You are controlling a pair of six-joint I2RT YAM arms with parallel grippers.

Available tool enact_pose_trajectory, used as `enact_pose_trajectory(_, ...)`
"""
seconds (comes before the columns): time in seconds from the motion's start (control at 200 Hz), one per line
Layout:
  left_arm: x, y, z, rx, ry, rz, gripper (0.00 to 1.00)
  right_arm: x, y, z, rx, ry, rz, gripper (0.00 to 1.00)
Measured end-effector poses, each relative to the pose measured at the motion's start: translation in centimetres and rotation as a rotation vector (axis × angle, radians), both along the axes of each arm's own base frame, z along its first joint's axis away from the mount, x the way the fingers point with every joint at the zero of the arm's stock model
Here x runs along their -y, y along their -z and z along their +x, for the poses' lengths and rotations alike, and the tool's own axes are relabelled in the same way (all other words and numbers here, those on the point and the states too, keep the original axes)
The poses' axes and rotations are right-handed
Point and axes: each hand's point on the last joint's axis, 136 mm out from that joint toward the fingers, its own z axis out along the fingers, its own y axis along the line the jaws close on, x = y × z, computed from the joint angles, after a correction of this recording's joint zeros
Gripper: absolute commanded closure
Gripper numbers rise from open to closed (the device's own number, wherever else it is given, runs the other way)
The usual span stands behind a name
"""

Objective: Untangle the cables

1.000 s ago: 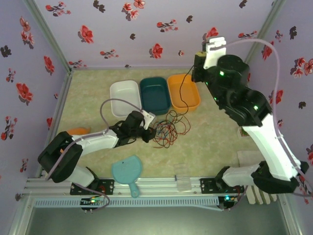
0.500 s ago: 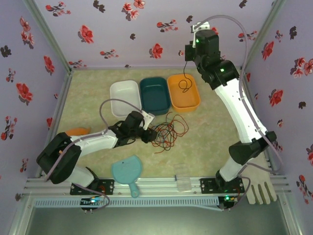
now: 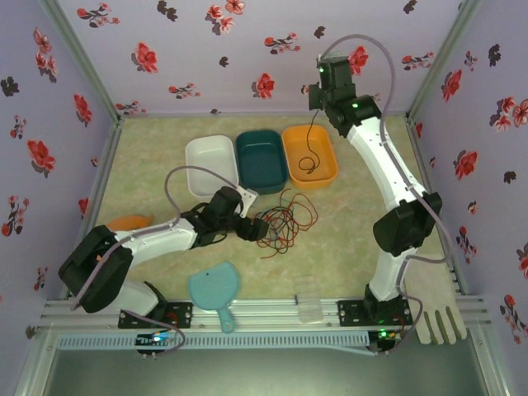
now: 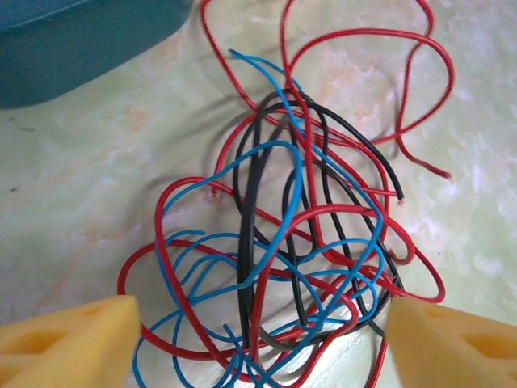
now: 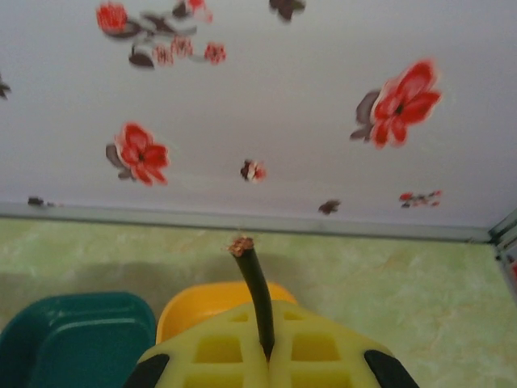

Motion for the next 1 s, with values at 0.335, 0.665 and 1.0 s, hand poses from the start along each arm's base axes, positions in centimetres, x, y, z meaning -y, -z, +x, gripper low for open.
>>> enact_pose_trajectory(0.335, -0.7, -2.2, 2.2, 0.054, -0.101, 0.030, 0.00, -1.4, 10.5, 0.9, -0.257, -0.024, -0.012, 1.00)
enact_pose_trajectory(0.665, -1.7, -2.9, 3.0, 0.074, -0.180, 0.033, 0.00, -0.5, 20.5, 1.5, -0.512, 0.020, -0.004, 1.00)
enact_pose_trajectory(1.0, -1.9, -3.4, 3.5, 0.073, -0.211, 0.027, 0.00, 0.2, 24.7, 1.6, -0.606, 0.047, 0.014, 1.00)
